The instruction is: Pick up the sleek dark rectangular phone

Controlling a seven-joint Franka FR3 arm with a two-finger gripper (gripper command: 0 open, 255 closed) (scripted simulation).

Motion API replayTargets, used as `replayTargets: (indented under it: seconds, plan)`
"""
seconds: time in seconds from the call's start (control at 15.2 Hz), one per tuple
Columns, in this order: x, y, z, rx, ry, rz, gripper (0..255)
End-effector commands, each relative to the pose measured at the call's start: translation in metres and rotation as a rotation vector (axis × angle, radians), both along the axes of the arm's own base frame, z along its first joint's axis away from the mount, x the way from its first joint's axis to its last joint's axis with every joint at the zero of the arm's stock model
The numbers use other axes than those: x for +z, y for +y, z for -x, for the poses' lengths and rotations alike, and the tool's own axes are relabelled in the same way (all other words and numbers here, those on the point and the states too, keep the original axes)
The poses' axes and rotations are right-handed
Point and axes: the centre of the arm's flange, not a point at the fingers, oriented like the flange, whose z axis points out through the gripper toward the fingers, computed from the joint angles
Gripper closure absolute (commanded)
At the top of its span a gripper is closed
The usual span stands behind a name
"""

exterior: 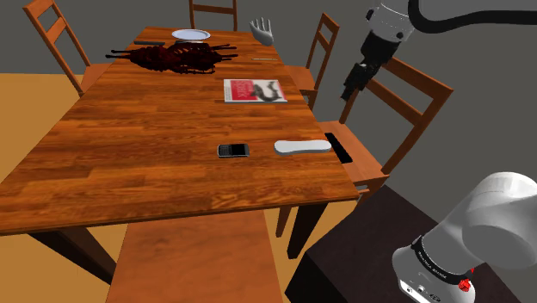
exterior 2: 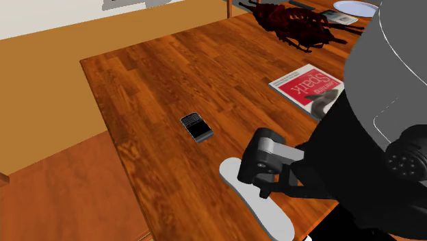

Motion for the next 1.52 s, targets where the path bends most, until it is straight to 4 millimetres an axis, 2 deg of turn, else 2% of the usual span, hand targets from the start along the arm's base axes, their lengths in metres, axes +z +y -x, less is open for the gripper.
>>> replayTargets:
  seconds: [0.0,0.4,0.79,1.12,1.45]
  plan:
    - [-0.012,0.009,-0.020,0.071,0.004,0.008,0]
    - [-0.047,0.047,-0.081,0.276,0.019,0.032,0]
    - [-0.085,0.097,-0.133,0.481,0.034,0.056,0]
    - [-0.118,0.145,-0.167,0.652,0.047,0.075,0]
    - [-0.152,0.197,-0.192,0.823,0.059,0.095,0]
